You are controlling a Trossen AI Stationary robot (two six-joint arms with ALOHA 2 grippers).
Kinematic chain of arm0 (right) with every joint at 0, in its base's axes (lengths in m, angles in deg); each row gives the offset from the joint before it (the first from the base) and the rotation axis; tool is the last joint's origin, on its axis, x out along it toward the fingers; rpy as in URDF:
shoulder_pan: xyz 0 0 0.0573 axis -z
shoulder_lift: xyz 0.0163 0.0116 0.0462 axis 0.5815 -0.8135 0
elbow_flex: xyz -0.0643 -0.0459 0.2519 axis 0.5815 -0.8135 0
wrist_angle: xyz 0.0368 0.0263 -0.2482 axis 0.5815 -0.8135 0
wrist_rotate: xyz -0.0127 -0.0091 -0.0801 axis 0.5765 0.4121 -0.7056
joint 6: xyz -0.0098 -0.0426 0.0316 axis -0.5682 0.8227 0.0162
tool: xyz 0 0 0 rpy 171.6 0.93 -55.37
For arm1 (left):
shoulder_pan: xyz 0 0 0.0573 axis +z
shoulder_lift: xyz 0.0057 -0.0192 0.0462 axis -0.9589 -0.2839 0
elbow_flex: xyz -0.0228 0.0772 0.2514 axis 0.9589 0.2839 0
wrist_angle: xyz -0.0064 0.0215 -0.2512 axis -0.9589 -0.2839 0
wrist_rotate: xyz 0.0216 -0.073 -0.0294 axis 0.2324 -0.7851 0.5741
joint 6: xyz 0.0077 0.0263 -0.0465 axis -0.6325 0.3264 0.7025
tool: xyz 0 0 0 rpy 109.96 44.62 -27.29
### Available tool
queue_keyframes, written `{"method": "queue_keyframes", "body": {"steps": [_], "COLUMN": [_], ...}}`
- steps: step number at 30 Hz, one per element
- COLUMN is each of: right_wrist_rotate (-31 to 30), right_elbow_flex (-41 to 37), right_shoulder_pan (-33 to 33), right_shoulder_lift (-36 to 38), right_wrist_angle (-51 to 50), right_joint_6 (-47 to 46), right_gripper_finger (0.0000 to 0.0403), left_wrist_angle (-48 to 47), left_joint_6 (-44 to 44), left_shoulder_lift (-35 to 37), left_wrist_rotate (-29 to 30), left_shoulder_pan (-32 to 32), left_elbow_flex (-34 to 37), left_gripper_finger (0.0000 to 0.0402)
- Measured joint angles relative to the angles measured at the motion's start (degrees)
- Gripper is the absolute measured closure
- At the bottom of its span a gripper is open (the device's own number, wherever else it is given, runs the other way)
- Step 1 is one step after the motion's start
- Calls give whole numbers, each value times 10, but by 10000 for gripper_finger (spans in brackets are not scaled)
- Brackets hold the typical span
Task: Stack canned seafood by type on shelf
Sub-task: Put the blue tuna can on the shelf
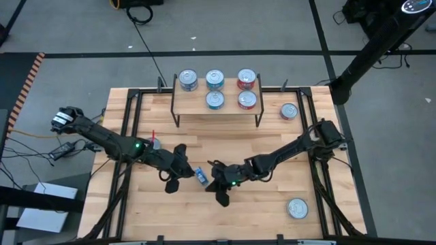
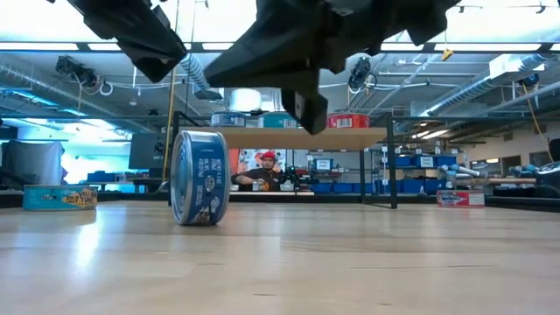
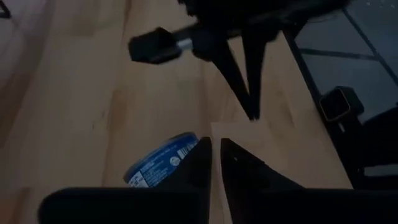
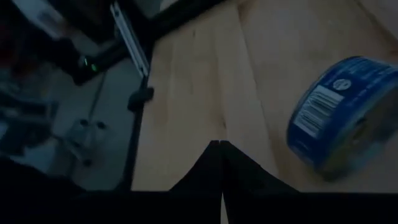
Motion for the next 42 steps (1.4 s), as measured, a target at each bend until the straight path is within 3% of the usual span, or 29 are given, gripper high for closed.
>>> {"method": "queue_keyframes", "body": {"steps": [4,11,21,27,34,42], "right_wrist_rotate": [-73,-145,-152,-152,-146,-141], "right_elbow_flex": [22,38,38,38,38,38], "right_shoulder_pan": [-11,-13,8,20,32,36], "right_shoulder_lift": [-24,-38,-36,-36,-30,-30], "right_wrist_angle": [-1,-86,-131,-132,-132,-131], "right_joint_6": [-40,-97,-110,-108,-92,-89], "right_gripper_finger": [396,396,396,396,396,396], "left_wrist_angle": [0,1,-9,-24,-25,-41], "left_joint_6": [13,13,27,27,26,-32], "left_shoulder_lift": [0,0,0,0,-2,-59], "left_wrist_rotate": [-7,-22,-27,-27,-27,8], "left_shoulder_pan": [14,16,16,16,16,16], "left_elbow_flex": [0,0,0,0,0,0], "left_gripper_finger": [394,396,382,345,270,188]}}
